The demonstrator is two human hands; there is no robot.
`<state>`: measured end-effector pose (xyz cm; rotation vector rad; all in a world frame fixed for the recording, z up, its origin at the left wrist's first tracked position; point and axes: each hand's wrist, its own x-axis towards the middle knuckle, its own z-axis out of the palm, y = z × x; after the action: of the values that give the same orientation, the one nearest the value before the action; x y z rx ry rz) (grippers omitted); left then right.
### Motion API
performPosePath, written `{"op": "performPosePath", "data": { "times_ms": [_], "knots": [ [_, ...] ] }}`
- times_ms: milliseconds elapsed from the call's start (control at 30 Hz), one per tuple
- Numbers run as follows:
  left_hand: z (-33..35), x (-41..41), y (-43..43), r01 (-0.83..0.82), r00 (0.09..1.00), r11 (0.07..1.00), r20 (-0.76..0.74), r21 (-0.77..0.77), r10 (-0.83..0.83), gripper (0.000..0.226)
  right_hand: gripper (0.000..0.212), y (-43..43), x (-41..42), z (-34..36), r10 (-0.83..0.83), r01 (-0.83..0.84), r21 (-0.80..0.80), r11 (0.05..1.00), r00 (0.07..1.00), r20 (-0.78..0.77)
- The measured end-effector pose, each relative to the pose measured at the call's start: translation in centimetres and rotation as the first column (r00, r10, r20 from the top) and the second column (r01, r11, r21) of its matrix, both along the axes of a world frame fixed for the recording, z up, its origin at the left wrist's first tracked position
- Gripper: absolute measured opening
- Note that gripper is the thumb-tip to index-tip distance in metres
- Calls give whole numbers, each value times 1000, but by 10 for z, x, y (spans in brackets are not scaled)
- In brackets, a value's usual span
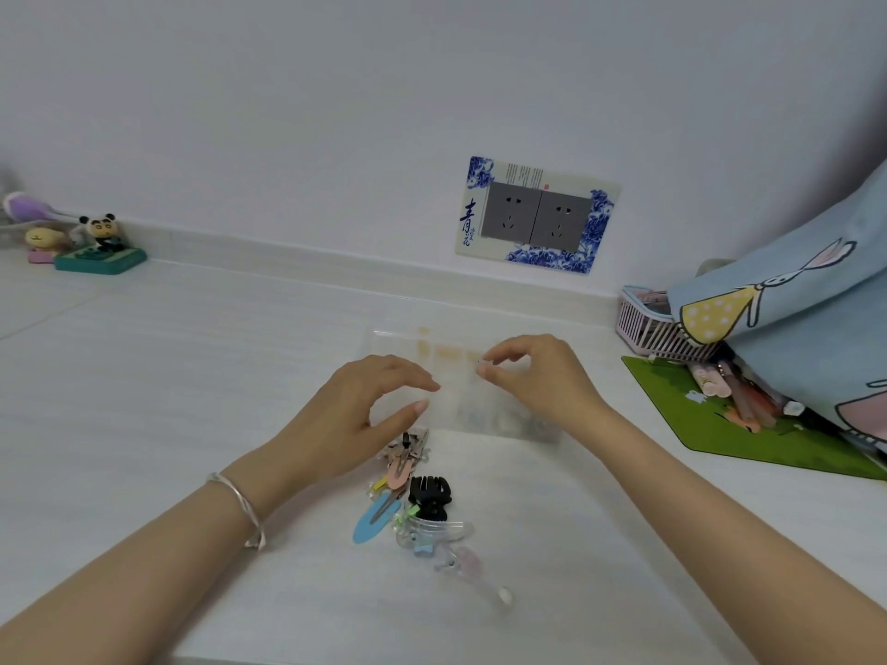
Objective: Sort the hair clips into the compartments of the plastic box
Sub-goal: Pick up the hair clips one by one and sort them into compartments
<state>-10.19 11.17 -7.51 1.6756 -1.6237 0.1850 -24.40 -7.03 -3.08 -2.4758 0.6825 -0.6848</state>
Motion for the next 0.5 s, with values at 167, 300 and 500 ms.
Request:
{"op": "performPosePath", "data": {
  "times_ms": [167, 300, 500],
  "knots": [
    [3, 2, 2, 3, 1000, 1000, 15, -6, -3, 30, 11, 14, -24, 1, 109, -104, -61, 993, 991, 79],
    [6, -2, 4, 27, 1000, 1000, -11, -3, -28, 30, 6, 48, -64, -11, 304, -305, 22, 952, 952, 44],
    [6, -10, 4, 55, 998, 998, -4, 32, -55, 31, 42, 81, -103, -37, 368, -345, 143, 928, 911, -189]
  ]
}}
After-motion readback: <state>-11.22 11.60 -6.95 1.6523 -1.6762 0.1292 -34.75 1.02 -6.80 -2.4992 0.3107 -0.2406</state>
